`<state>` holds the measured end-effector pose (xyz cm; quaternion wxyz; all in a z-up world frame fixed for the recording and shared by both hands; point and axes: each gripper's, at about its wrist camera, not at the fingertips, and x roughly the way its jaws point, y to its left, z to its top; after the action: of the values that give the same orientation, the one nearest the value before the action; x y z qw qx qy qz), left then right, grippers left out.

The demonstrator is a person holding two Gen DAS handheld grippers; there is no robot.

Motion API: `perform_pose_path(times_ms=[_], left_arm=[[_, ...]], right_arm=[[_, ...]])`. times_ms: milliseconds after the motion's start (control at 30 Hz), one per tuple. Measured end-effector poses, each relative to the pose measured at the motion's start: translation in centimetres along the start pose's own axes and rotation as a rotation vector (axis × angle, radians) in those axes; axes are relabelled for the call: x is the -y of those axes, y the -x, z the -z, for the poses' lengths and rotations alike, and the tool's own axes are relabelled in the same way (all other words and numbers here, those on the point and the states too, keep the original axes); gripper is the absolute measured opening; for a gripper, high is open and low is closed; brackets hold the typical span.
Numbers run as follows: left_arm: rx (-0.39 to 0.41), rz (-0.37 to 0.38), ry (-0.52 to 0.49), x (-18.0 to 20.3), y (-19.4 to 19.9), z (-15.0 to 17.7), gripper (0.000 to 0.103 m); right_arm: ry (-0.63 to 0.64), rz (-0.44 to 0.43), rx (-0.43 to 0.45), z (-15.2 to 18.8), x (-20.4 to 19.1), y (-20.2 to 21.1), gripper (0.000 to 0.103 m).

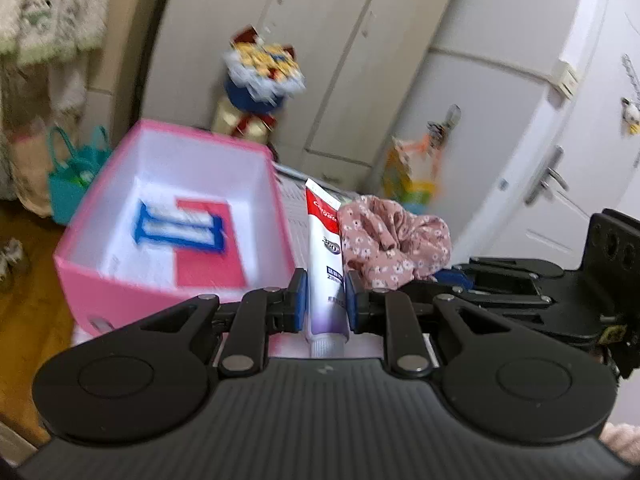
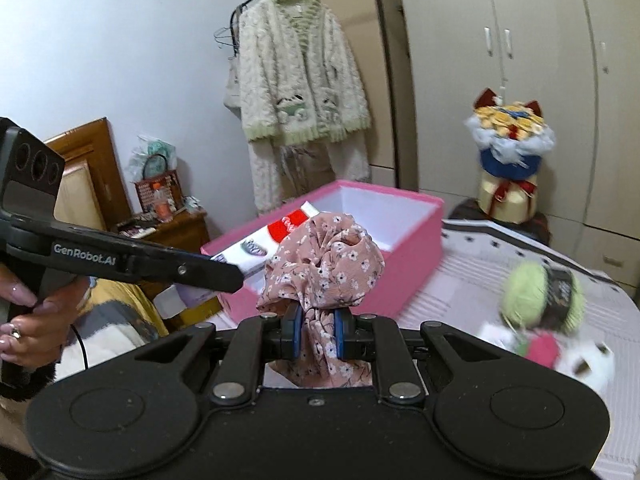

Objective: Organize soft objects
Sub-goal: 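Carry the toothpaste and scrunchie over the pink box with both grippers, then open both grippers to drop the toothpaste and scrunchie into the box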

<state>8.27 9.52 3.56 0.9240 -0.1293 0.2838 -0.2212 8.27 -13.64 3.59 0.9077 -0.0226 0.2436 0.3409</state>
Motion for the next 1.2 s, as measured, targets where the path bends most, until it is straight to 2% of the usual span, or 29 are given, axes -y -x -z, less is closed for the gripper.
perform_pose_path(times_ms=[100, 233, 400, 500, 633, 733, 1000, 1100, 1167, 1200], left_arm=[[0.017, -0.04, -0.011, -1.3, -0.7, -1.8, 0.018], [-0.006, -0.08, 0.0, -3.7, -3.0, -4.0, 0.018], [-0.065, -0.158, 0.02, -7.3, -7.7, -7.1, 0.018], [-0.111, -0.206, 0.022, -9.3, -10.5, -8.6, 0.018], [-0.18, -0.28, 0.005, -11.3, -14.4, -9.7, 0.018], [-0.225, -0.297, 0.004, -12.3, -16.5, -10.0, 0.018], [-0.296, -0.353, -0.064, -11.8, -19.7, -9.9, 0.019], [-0.313, -0.371, -0.037, -12.3, -20.4, -10.1, 0.019], [-0.329, -0.37, -0.017, -12.8, -20.7, -10.1, 0.02], [-0.33, -0.366, -0.007, -12.9, -20.6, -10.1, 0.019]], right_arm=[[-0.003, -0.018, -0.008, -1.7, 0.4, -2.6, 0.019], [0.017, -0.037, -0.046, -3.8, 1.3, -6.3, 0.019], [0.063, 0.019, -0.08, -6.1, 3.1, -11.6, 0.019], [0.088, 0.037, -0.142, -7.2, 4.3, -15.2, 0.019], [0.113, 0.065, -0.232, -7.8, 5.7, -19.3, 0.019], [0.137, 0.08, -0.277, -8.0, 6.2, -21.3, 0.019], [0.276, 0.121, -0.408, -8.1, 6.0, -25.8, 0.021], [0.326, 0.16, -0.4, -8.1, 5.5, -26.2, 0.037], [0.348, 0.193, -0.367, -8.0, 5.2, -25.7, 0.059], [0.35, 0.202, -0.347, -8.1, 5.1, -25.3, 0.062]])
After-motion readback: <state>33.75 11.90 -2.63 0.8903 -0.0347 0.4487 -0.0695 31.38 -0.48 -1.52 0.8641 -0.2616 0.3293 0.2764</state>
